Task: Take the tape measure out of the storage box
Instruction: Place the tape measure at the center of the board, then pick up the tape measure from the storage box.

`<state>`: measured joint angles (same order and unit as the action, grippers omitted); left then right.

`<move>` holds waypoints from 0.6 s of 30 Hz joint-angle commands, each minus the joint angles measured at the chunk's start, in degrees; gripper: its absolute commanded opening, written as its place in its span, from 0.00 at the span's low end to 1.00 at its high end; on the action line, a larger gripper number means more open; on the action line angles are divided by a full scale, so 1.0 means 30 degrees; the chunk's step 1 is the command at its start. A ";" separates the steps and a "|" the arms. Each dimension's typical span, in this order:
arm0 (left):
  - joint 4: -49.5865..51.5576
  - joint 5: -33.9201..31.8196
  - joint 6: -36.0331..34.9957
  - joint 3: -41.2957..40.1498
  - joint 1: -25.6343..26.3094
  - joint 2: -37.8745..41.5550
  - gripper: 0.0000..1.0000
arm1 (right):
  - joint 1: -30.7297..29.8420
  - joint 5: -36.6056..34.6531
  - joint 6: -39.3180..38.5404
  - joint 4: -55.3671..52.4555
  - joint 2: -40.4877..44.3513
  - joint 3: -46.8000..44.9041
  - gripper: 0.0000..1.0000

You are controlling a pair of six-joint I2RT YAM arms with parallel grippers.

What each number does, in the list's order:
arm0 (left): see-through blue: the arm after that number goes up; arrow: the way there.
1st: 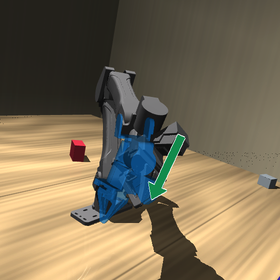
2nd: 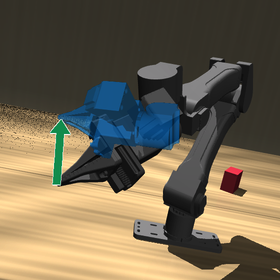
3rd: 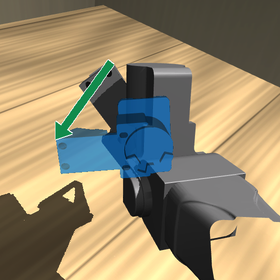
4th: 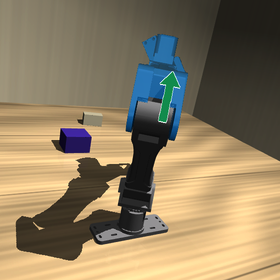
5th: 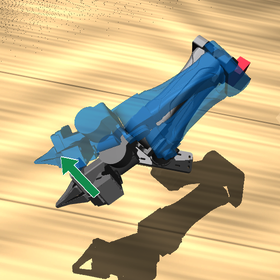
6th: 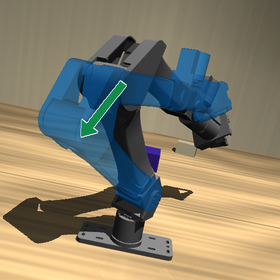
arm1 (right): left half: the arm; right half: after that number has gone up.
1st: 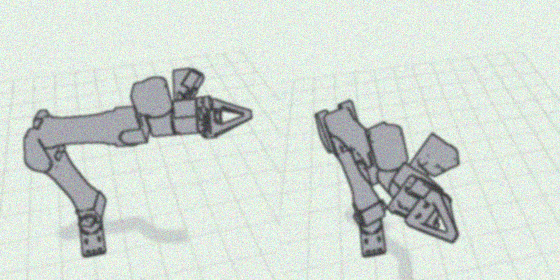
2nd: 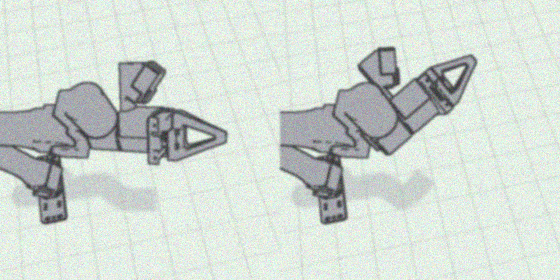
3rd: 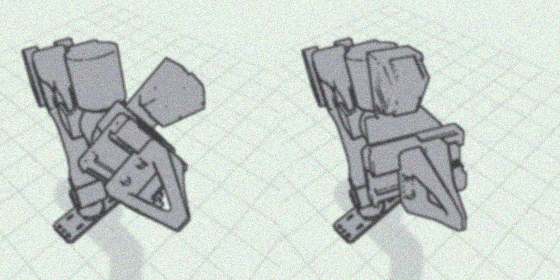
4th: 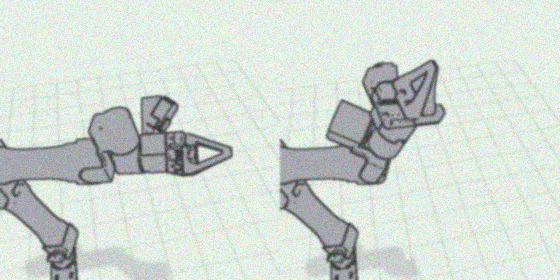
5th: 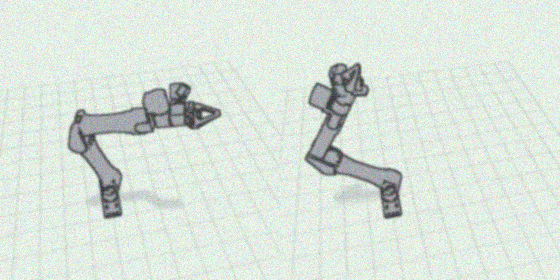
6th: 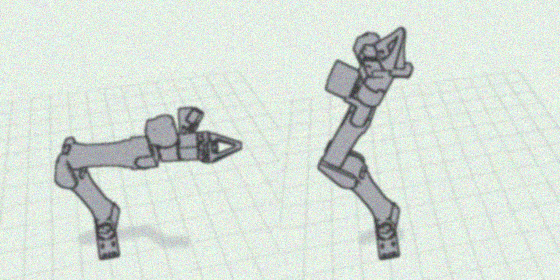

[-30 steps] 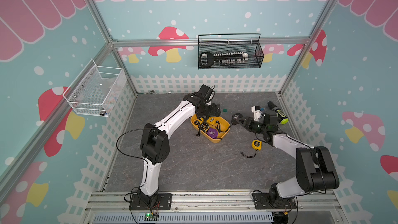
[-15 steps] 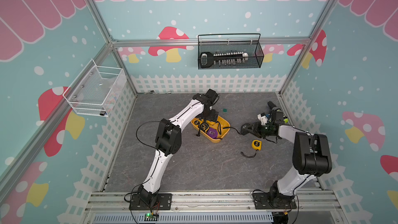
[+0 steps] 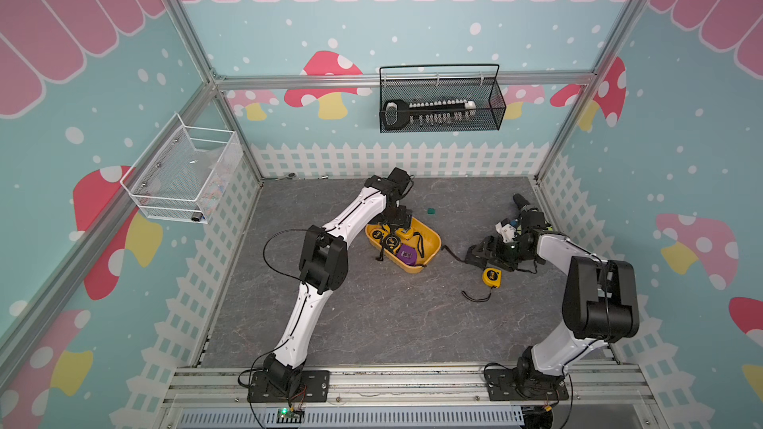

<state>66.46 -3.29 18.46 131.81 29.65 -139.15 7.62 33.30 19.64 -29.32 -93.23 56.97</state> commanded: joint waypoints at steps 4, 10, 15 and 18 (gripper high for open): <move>0.1164 -0.0744 0.0343 0.1454 0.0048 -0.1154 0.99 | 0.0028 -0.1160 -0.1503 -0.2030 0.2644 0.1849 0.87; 0.1168 -0.1482 0.1066 0.2712 0.0040 -0.2039 0.99 | 0.0039 -0.0347 -0.1581 -0.0969 0.3969 0.1298 0.87; 0.0715 -0.1635 0.1673 0.4139 0.0041 -0.2861 0.99 | -0.0018 0.0736 -0.1675 0.0927 0.4686 -0.0116 0.88; 0.0335 -0.1427 0.2050 0.4164 0.0019 -0.3111 0.98 | -0.0035 0.1024 -0.1653 0.1643 0.4814 -0.0719 0.88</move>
<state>68.51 -6.68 22.57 142.89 29.76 -146.82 7.60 34.35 15.44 -27.55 -80.01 56.25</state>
